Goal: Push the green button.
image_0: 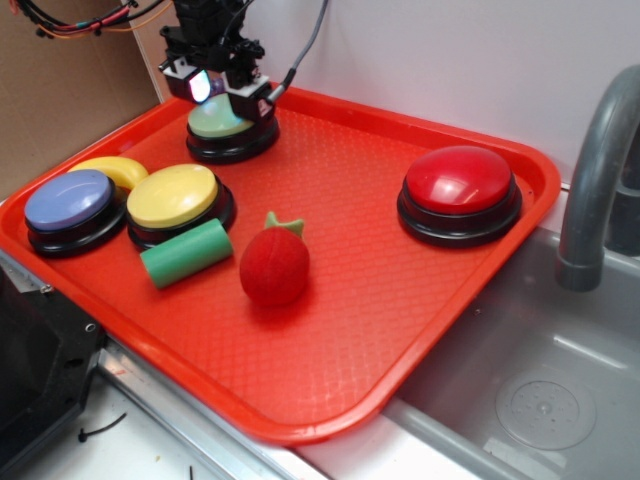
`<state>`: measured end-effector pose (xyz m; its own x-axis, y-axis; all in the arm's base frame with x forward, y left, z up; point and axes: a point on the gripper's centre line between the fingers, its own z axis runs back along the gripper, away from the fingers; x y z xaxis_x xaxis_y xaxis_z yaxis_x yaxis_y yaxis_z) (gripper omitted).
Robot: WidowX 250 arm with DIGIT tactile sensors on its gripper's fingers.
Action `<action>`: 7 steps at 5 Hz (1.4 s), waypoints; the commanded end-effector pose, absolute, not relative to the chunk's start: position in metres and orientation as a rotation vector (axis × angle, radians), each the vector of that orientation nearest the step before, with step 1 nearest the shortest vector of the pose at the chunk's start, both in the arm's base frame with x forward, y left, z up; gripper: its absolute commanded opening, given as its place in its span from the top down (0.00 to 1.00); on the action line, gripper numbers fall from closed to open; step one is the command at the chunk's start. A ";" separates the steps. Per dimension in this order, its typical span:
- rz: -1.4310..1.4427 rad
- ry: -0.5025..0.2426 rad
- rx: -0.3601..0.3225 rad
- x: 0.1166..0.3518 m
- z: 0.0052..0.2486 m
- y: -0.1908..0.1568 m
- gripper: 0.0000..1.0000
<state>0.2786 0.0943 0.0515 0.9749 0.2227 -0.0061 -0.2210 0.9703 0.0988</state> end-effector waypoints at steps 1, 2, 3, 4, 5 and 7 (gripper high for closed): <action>0.250 -0.088 0.104 0.288 0.117 0.100 0.00; 0.250 -0.091 0.105 0.287 0.122 0.098 0.00; 0.248 -0.094 0.105 0.286 0.129 0.096 0.00; 0.247 -0.105 0.104 0.284 0.136 0.094 0.00; 0.243 -0.116 0.106 0.284 0.145 0.091 0.00; 0.241 -0.125 0.097 0.283 0.158 0.090 0.00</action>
<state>0.2718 0.0833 0.1224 0.9715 0.2359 0.0216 -0.2369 0.9681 0.0822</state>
